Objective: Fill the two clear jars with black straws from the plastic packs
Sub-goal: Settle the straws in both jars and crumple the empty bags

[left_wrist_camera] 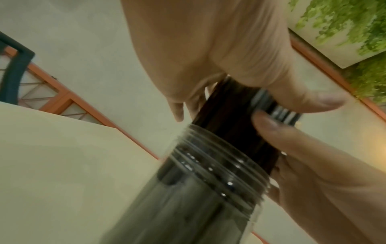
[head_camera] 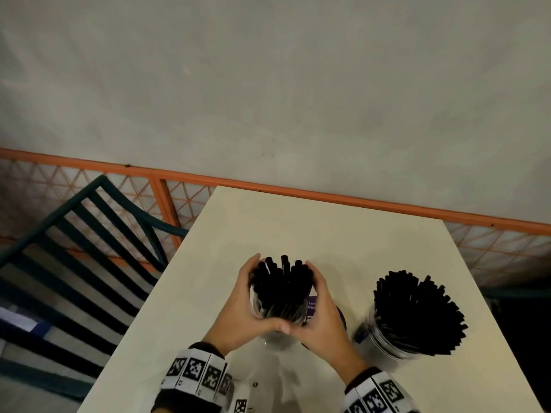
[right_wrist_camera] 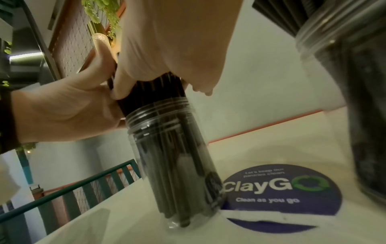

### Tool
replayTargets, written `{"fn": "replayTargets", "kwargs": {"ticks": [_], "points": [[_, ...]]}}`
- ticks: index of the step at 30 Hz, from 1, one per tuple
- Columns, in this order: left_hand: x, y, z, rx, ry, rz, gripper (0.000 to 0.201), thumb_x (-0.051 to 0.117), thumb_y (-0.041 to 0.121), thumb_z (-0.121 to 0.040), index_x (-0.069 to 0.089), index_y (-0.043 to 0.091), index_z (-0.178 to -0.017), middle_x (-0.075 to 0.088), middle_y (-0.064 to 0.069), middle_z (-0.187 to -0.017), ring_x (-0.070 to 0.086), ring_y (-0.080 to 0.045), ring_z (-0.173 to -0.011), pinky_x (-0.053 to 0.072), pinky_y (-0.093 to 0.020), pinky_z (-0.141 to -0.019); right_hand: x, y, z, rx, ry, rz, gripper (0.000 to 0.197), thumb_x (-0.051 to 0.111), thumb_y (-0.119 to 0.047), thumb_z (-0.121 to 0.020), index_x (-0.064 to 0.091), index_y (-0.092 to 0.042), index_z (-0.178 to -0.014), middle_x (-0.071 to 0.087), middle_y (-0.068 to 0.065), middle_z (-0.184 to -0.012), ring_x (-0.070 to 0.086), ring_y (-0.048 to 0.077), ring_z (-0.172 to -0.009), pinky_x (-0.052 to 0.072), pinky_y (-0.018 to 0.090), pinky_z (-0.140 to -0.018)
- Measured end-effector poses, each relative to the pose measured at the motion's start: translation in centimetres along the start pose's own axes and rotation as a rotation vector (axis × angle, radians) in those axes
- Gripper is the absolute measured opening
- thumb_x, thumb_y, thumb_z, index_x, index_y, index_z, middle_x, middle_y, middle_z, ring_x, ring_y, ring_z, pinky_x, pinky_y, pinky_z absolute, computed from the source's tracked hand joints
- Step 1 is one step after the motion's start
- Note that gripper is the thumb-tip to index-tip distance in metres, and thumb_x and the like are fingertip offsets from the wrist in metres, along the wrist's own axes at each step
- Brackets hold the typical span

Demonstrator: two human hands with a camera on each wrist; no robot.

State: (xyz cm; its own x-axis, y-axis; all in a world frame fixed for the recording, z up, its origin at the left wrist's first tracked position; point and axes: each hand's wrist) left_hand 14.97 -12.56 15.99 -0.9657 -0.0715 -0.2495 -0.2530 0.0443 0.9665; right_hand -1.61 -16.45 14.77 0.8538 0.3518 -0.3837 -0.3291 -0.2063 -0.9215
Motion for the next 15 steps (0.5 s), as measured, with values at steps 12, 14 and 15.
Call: {"fn": "replayTargets", "kwargs": {"ticks": [12, 14, 15], "points": [[1.9, 0.5, -1.1, 0.026, -0.025, 0.007, 0.095, 0.083, 0.046, -0.051, 0.024, 0.048, -0.126, 0.040, 0.025, -0.132, 0.038, 0.015, -0.121, 0.032, -0.001, -0.094, 1.6, -1.1, -1.4, -0.006, 0.042, -0.016, 0.081, 0.081, -0.040, -0.059, 0.027, -0.063, -0.115, 0.050, -0.011, -0.123, 0.050, 0.001, -0.114, 0.047, 0.022, -0.092], [2.3, 0.5, -1.0, 0.027, 0.035, 0.035, 0.091, 0.082, 0.043, -0.054, 0.026, 0.047, -0.125, 0.042, 0.023, -0.131, 0.040, 0.014, -0.120, 0.033, -0.001, -0.093, 1.3, -1.4, -1.4, -0.021, 0.070, -0.034, 0.074, 0.080, -0.035, -0.059, 0.031, -0.063, -0.107, 0.052, -0.014, -0.117, 0.054, -0.001, -0.107, 0.048, 0.016, -0.083], [2.5, 0.4, -0.9, 0.028, 0.046, 0.042, 0.089, 0.081, 0.043, -0.054, 0.027, 0.046, -0.125, 0.043, 0.022, -0.130, 0.040, 0.014, -0.120, 0.034, -0.001, -0.092, 1.1, -1.4, -1.4, -0.034, 0.073, -0.038, 0.073, 0.079, -0.035, -0.059, 0.031, -0.064, -0.106, 0.053, -0.014, -0.115, 0.055, 0.001, -0.107, 0.048, 0.018, -0.085]]}}
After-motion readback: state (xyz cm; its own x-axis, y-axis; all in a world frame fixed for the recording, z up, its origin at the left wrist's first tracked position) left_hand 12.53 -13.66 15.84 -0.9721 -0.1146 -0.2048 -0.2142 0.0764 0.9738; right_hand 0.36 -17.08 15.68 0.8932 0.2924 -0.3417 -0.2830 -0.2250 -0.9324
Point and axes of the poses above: each hand's wrist, its own z-axis away from the middle knuckle, its own x-axis out of the palm, y = z × x
